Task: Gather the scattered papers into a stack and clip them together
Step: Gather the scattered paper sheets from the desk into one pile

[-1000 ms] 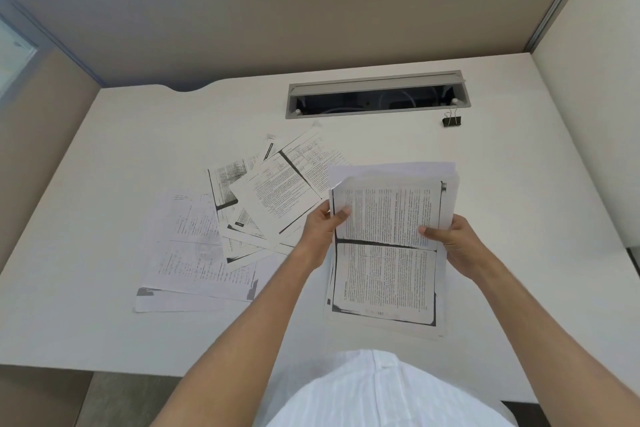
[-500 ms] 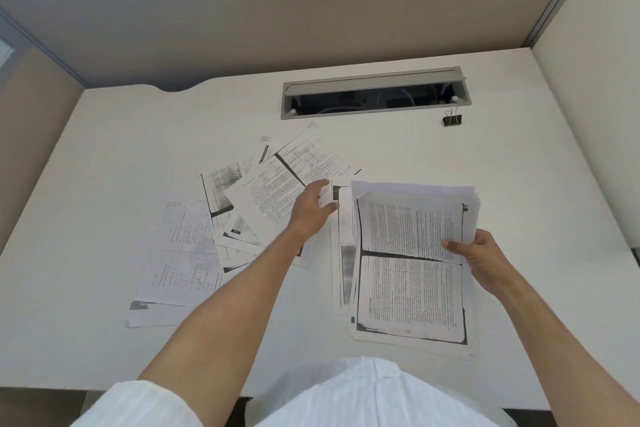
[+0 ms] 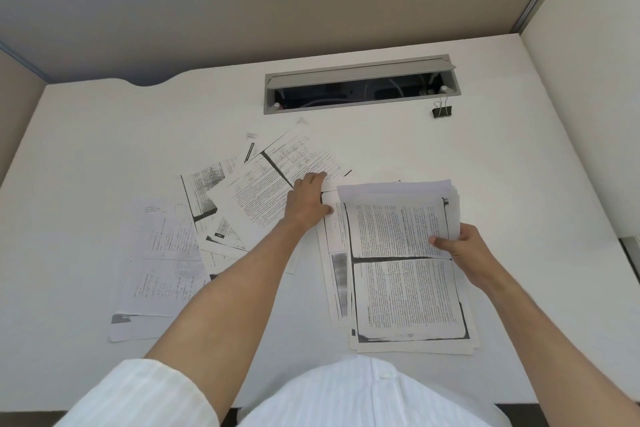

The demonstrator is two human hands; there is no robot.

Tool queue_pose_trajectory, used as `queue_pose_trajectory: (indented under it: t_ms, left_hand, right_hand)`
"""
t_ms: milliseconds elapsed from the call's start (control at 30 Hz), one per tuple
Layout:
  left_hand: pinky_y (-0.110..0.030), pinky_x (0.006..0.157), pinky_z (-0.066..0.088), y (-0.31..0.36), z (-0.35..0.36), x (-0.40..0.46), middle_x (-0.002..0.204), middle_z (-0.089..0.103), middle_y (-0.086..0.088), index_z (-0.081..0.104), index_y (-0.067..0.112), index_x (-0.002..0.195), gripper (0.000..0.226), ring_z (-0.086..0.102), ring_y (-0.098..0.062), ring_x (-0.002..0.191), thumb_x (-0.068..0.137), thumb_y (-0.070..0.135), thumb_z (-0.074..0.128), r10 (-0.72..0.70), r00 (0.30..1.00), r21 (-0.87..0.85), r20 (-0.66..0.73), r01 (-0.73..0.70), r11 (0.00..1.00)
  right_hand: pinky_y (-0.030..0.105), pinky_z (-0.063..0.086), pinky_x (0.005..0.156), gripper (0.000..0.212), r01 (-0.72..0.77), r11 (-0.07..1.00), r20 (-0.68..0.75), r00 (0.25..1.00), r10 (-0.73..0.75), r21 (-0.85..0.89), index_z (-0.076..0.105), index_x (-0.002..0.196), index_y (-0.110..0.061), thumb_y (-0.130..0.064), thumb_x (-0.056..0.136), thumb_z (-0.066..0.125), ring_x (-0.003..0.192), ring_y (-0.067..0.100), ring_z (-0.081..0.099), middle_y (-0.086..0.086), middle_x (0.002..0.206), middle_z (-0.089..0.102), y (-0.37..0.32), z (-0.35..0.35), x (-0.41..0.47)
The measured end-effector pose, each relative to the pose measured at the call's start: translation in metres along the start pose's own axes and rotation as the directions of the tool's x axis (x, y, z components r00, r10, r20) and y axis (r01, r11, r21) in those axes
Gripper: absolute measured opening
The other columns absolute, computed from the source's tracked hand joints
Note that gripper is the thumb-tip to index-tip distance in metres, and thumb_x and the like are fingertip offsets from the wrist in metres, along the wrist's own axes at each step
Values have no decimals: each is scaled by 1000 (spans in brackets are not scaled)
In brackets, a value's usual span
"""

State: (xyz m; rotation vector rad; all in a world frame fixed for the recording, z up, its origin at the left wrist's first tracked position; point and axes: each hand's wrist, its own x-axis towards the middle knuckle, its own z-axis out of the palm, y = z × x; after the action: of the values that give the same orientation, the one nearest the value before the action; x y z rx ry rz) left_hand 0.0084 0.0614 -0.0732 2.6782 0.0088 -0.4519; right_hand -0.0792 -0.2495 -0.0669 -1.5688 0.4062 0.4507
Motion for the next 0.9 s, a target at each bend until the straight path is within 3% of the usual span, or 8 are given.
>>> queue_pose_trajectory:
  t_ms: [233,333,400,500,633,733,800,900]
  left_hand:
    - [-45,99,32,-3,3,3,126,52,-5,50,21,134,71,37,-28,125,72,31,81,-56,998,-7,-12,56,998]
    - [-42,94,36,-6,5,-2,109,53,-2,62,18,119,52,43,-26,114,71,23,81,-72,997,-86,-12,70,994]
    - [-34,86,45,-6,6,-7,104,52,-1,65,13,108,40,51,-24,102,71,14,81,-78,996,-238,-45,65,969]
    - [-19,66,42,0,1,-21,96,58,-2,65,12,95,26,55,-18,84,73,3,77,-147,987,-556,-61,88,826]
    - [-25,63,47,6,-8,-41,84,63,-3,66,17,86,25,56,-19,77,77,-5,69,-193,981,-871,35,125,476]
    - [-31,74,48,6,-8,-56,87,68,1,68,26,98,10,60,-20,81,88,25,69,-239,962,-948,129,190,255]
    - [-37,80,49,5,-4,-65,89,69,-1,67,24,108,41,58,-24,84,84,57,62,-236,950,-956,204,246,163]
    - [-46,95,50,3,5,-77,107,71,-9,67,17,117,88,64,-28,99,61,84,57,-165,965,-933,206,244,264]
  right_hand:
    - [16,57,67,28,-5,1000,21,1000,5,5,72,96,-20,5,86,66,89,8,75,-9,92,79,0,-1,5]
    - [20,57,70,27,1,1000,39,999,-1,-3,73,97,-19,5,85,66,89,10,75,-8,93,79,0,-1,8]
    - [26,56,76,27,5,1000,51,999,-5,-6,73,99,-17,5,85,66,92,12,75,-6,96,79,1,-2,9]
    - [28,56,78,27,9,1000,74,997,-8,-5,73,100,-16,6,85,66,93,14,74,-4,97,79,1,-3,9]
    - [29,56,80,29,27,999,110,993,-30,21,74,100,-14,8,83,66,95,17,74,0,101,79,-1,-3,8]
    - [33,53,84,30,34,998,116,992,-40,52,74,102,-11,10,82,66,97,19,74,4,103,78,-3,-4,8]
    - [34,52,84,31,36,998,129,991,-43,51,75,99,-12,11,81,65,97,19,74,4,103,78,-4,-3,7]
    - [34,53,83,31,35,998,155,987,-42,47,77,96,-13,11,80,66,96,20,74,5,102,78,-4,-1,5]
